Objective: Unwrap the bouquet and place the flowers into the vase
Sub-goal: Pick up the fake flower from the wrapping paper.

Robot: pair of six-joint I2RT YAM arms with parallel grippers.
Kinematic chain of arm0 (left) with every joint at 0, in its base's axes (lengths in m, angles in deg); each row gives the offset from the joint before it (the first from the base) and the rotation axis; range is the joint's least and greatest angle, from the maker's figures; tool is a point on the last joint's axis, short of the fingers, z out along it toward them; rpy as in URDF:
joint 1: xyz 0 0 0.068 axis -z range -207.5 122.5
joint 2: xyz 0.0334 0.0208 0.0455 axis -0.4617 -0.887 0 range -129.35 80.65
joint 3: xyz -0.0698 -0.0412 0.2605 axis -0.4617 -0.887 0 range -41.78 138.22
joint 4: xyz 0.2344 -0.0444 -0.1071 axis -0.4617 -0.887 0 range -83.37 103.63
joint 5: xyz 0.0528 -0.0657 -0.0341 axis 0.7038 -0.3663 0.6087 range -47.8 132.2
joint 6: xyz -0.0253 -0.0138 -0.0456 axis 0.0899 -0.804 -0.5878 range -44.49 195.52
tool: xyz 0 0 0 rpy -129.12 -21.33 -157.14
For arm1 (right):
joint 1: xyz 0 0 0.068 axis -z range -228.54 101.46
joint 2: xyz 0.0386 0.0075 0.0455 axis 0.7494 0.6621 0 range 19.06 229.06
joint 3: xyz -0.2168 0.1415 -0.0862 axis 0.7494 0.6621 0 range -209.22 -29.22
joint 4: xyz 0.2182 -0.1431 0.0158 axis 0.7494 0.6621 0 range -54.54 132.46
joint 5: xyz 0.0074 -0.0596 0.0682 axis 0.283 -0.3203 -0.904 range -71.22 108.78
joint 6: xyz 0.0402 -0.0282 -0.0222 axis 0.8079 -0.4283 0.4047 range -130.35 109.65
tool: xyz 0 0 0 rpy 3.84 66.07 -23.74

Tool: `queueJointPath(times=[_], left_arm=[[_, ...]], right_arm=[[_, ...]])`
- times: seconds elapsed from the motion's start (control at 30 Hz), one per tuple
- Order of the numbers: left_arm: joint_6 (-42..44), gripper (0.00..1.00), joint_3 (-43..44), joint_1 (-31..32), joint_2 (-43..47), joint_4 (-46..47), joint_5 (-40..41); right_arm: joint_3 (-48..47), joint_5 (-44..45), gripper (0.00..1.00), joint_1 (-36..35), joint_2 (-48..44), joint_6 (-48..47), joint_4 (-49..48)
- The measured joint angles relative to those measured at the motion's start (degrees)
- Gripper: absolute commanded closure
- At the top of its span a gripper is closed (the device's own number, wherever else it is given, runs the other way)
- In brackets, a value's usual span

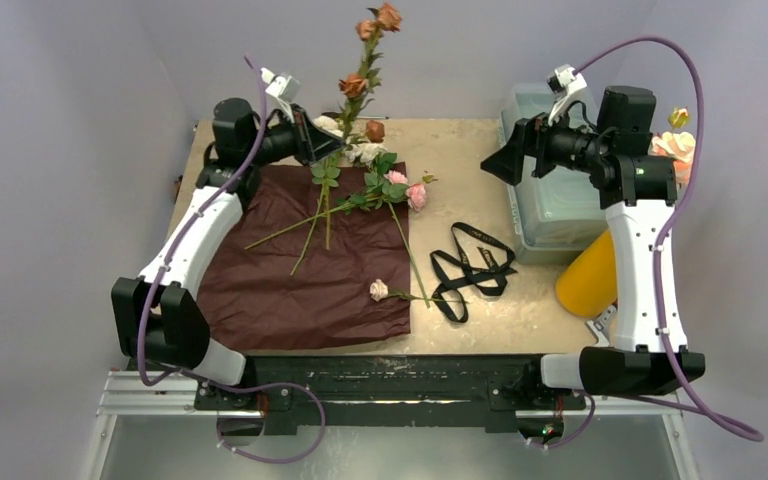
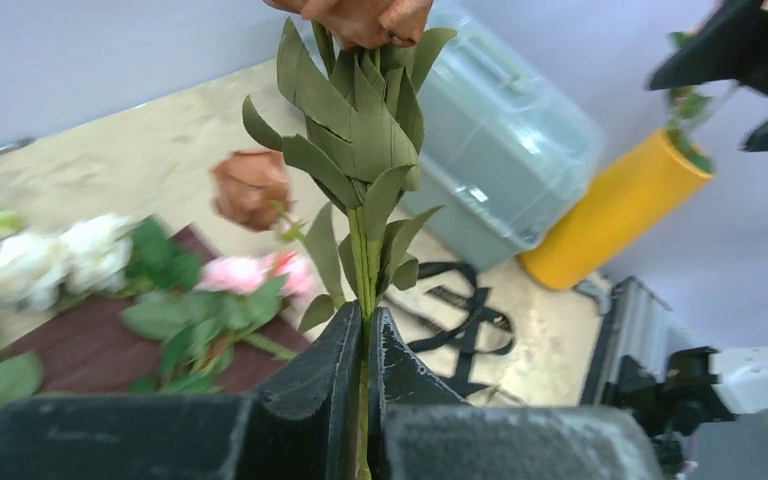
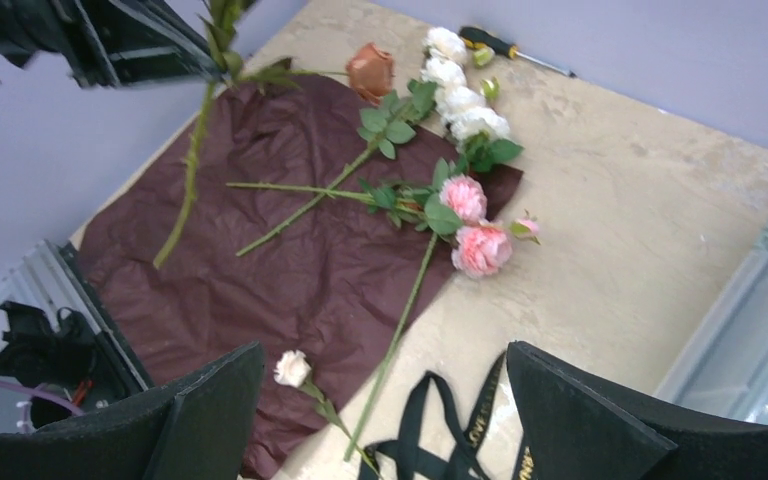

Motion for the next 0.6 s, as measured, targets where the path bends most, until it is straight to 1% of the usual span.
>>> queueJointPath(times=[0.2,0.3,0.4,0.6], left_arm=[[-9.57,1.00,-3.87,10.23,0.59,19.30,0.37],[-12.85,1.00,-5.01,14.14,0.81,26.86,-0.09],[-15.34,1.00,-5.11,17.00,0.76,32.81,-1.60],[-18.29,1.00,-5.07,20.61,0.15,39.36,-4.26]], right_arm=[[0.79,-2.51,0.05,-3.19,-0.28,6.45,-7.32],[0.87,-4.04,0.04,-5.33,-0.31,11.04,-12.83],[0.74,-6.58,0.04,-7.21,-0.28,14.67,-18.53],[-2.12,-11.23,0.07,-9.49,0.96,18.58,-23.71]])
